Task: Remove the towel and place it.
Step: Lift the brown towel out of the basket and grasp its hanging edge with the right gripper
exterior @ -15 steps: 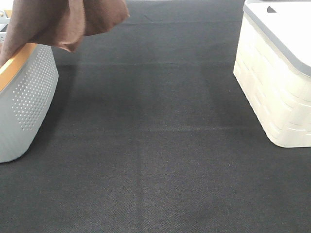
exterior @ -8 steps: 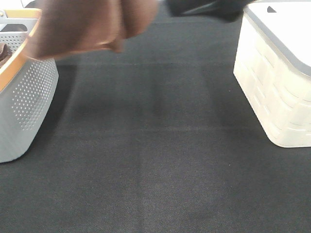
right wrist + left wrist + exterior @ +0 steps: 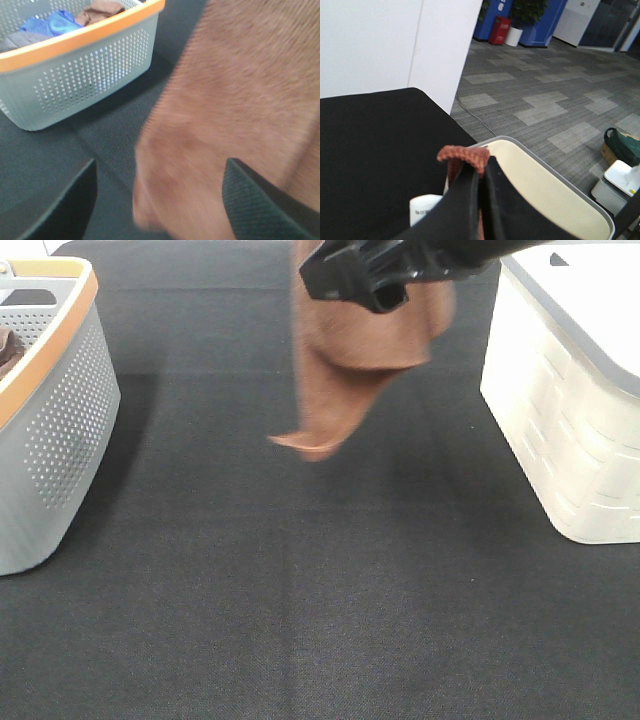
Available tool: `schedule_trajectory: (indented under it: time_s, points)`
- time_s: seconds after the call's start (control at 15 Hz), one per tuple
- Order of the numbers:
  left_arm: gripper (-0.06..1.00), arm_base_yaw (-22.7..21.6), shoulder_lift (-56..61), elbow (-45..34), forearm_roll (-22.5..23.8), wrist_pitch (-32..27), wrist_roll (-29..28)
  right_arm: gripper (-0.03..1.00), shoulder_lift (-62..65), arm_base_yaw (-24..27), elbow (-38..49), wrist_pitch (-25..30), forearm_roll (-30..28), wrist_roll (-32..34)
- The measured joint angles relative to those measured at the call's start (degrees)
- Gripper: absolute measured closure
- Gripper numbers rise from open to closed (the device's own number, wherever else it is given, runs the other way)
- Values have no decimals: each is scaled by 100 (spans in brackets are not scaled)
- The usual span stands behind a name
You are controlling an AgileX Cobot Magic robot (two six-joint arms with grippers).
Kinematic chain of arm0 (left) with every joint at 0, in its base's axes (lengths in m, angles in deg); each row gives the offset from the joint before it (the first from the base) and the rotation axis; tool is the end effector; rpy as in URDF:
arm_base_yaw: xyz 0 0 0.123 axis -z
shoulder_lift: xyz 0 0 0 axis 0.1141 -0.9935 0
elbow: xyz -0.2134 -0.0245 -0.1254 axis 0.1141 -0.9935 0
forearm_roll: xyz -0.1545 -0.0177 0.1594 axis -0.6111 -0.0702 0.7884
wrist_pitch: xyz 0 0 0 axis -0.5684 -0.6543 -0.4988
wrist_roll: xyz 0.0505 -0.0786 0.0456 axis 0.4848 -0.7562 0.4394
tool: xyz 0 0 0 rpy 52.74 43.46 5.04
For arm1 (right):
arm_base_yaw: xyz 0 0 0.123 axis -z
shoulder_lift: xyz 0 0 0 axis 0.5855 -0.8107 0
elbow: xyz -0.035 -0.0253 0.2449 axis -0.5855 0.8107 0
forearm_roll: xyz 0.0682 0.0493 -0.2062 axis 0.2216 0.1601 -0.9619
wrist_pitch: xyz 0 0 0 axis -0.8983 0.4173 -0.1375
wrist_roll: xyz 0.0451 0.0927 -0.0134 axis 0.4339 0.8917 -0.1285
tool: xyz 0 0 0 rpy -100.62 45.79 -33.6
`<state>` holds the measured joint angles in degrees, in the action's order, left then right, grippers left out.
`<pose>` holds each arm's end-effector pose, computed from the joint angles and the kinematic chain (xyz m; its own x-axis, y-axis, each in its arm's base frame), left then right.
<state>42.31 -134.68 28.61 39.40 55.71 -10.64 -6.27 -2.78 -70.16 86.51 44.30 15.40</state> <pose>0.2854 -0.2210 0.4589 -0.2795 -0.1650 -0.9459 0.6229 0.7185 -0.3094 0.2279 0.1920 0.3081 -0.2773 -0.3748 -0.8847 -0.7124 0.6980 -0.0724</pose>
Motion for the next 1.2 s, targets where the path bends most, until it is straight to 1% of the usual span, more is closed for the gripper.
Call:
schedule_trajectory:
  time_s: [0.2,0.33,0.47,0.6,0.67,0.73,0.8,1.0,1.2]
  points:
    - [94,69,-23,0,11,143,0,29,-178,0,0,46,-218,332]
    - [94,69,-23,0,86,138,0,29,-218,0,0,63,-195,350]
    - [94,69,-29,0,372,138,6,29,-143,0,0,178,120,361]
    - [94,74,-109,0,424,138,-17,29,-86,0,0,183,659,355]
    - [94,92,-149,0,424,138,-29,29,-92,0,0,178,831,315]
    - [94,92,-149,0,424,138,-29,29,-92,0,0,178,831,315]
    - [94,155,-178,0,424,126,-34,29,-178,0,0,57,945,264]
    - [94,275,-178,0,430,126,-34,29,-458,0,0,-309,963,212]
    - [94,332,-172,0,504,-6,-34,29,-550,0,0,-424,934,212]
